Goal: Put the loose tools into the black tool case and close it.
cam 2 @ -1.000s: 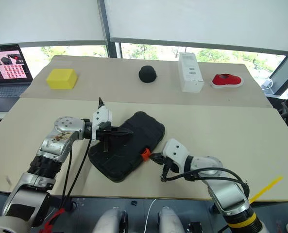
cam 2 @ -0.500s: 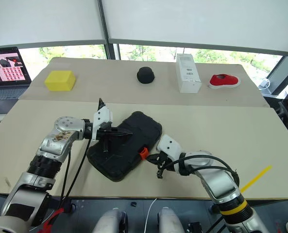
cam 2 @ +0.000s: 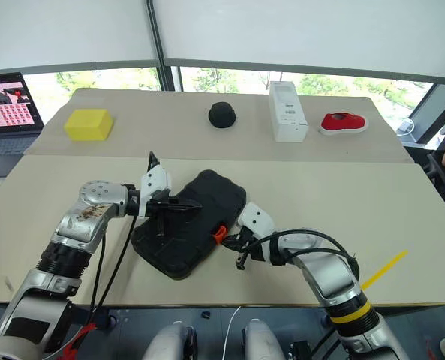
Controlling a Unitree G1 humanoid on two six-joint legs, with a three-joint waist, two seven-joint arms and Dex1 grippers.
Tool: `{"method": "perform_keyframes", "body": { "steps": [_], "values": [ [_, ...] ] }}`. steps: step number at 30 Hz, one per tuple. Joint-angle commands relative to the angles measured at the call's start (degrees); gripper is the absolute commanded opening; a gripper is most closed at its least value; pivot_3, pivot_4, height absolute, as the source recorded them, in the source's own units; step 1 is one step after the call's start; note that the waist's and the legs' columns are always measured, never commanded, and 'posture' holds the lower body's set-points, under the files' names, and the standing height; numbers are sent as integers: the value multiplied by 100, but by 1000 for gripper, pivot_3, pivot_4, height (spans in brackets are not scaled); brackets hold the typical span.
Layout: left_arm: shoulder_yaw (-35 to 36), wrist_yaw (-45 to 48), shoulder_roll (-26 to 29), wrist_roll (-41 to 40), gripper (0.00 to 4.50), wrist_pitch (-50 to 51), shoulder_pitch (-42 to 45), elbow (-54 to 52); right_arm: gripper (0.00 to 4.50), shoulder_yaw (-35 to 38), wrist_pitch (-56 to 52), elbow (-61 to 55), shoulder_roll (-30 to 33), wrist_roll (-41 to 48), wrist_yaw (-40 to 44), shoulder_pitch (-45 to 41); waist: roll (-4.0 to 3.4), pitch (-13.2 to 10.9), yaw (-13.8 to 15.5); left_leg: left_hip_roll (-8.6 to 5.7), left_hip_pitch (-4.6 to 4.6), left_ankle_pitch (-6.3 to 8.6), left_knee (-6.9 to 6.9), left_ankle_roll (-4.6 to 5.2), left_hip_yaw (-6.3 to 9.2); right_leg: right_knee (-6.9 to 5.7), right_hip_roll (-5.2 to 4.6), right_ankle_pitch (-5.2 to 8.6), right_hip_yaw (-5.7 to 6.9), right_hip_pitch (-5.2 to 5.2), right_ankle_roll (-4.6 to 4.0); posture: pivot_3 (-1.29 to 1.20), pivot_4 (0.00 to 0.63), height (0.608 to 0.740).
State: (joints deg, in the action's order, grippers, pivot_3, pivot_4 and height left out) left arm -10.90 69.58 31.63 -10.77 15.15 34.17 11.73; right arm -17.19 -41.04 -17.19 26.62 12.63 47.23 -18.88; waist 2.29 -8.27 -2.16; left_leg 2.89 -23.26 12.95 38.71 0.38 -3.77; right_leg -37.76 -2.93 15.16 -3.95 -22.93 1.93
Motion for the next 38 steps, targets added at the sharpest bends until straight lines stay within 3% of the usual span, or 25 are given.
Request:
{"method": "perform_keyframes", "body": {
  "steps": [1, 8, 13, 16, 22, 27, 30, 38],
  "values": [
    [-274, -74, -71, 155, 0, 213, -404, 278, 27, 205, 312, -21, -253, 248, -22, -215, -3, 2, -10, 0, 2, 0, -2, 0, 0, 0, 0, 0, 0, 0, 0, 0, 150, 740],
    [191, -246, -121, -98, 0, -160, -730, 200, 27, 647, 687, -153, 20, 424, 187, 152, -34, 19, -14, -1, 5, 0, -6, 0, 0, 3, -2, 1, -3, 3, 1, 0, 150, 740],
    [1104, -216, 23, -767, 1404, -655, -1278, -263, 1419, 1172, 981, -817, 830, 557, 571, 885, -50, 27, -26, -2, 5, 0, -22, 0, 16, 14, -9, 1, -8, 1, 2, 0, 150, 740],
    [1707, -65, 508, -1022, 2444, -803, -1935, -620, 2416, 1536, 1487, -982, 1313, 460, 767, 1388, -49, 26, -40, -3, 8, 0, -44, -1, 20, 24, -10, 1, -8, -3, 2, 0, 150, 740],
    [2776, -489, 1125, -1225, 4460, -613, -3502, -1358, 4458, 2367, 4128, 84, 1409, 548, 1581, 1985, -55, 24, -60, 1, 11, 1, -90, -1, 15, 61, -14, 6, -8, -11, -6, 0, 150, 740],
    [3154, -1006, 1126, -788, 4460, -1113, -4515, -1488, 4458, 2663, 4945, 1254, 1374, 648, 1713, 1715, -43, 8, -7, -8, 10, 1, -90, -1, -9, 82, -51, 4, -12, -7, 9, 0, 150, 740],
    [3195, -1380, 1020, -623, 4460, -1391, -4472, -1460, 4458, 2869, 4935, 1538, 1278, 983, 1739, 1591, 7, -22, 124, -5, -3, -1, -88, -2, -7, 81, -51, 0, 1, -16, 6, 0, 150, 740],
    [3083, -1738, 931, -760, 4460, -1204, -4307, -1694, 4458, 2743, 5069, 1469, 1366, 822, 1755, 1606, 5, -24, 151, 2, -13, 0, -89, -4, -9, 81, -53, -4, 2, -22, -1, 0, 150, 740]
  ]
}}
